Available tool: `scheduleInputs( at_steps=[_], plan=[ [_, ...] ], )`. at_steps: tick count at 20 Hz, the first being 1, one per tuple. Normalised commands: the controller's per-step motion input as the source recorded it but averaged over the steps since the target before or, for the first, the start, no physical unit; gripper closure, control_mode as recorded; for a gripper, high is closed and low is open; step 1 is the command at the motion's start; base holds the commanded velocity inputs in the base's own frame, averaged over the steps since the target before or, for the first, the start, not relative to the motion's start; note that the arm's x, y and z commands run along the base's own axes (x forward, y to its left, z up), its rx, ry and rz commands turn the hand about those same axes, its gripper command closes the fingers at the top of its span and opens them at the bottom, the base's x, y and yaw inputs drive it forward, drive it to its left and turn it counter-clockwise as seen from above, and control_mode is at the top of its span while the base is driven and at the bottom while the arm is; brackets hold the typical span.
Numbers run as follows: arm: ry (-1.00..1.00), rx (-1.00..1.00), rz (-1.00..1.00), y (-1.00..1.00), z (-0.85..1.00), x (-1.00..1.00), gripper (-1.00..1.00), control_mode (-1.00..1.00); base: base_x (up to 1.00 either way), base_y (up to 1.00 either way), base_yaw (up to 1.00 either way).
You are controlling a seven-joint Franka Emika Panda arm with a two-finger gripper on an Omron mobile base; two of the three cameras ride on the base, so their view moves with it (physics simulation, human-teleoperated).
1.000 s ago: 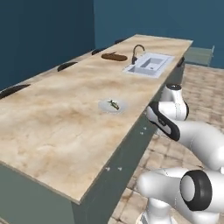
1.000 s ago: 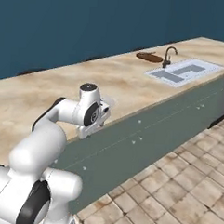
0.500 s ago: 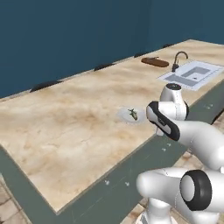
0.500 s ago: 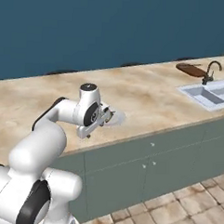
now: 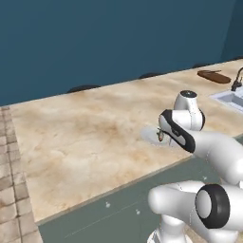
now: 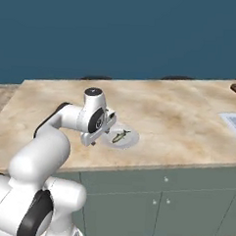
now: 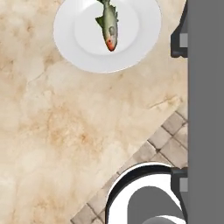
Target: Pick up the knife from the drawer and place it on the cutting board. Then place the meat from the plate to the cutting board.
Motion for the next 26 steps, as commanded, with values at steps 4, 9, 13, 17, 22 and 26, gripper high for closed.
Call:
scheduleInputs(
  at_steps=[4,9,13,17,22,26],
  plan=[
    [0.00,0.00,0.00,0.00,0.00,0.00,-1.00,1.00,0.55,-0.45,0.51],
    [0.00,0.00,0.00,0.00,0.00,0.00,-1.00,1.00,0.51,-0.48,0.46],
    [0.00,0.00,0.01,-0.20,0.00,0.00,-1.00,-1.00,0.08,-0.22,0.08],
    [0.04,0.00,-0.15,-0.45,-0.09,0.00,-1.00,-1.00,0.00,0.00,0.00],
    [0.08,0.01,-0.32,-0.36,-0.18,0.00,-1.00,-1.00,0.00,0.00,0.00],
    [0.06,0.02,-0.45,-0.08,-0.26,0.01,-1.00,-1.00,0.00,0.00,0.00]
  ],
)
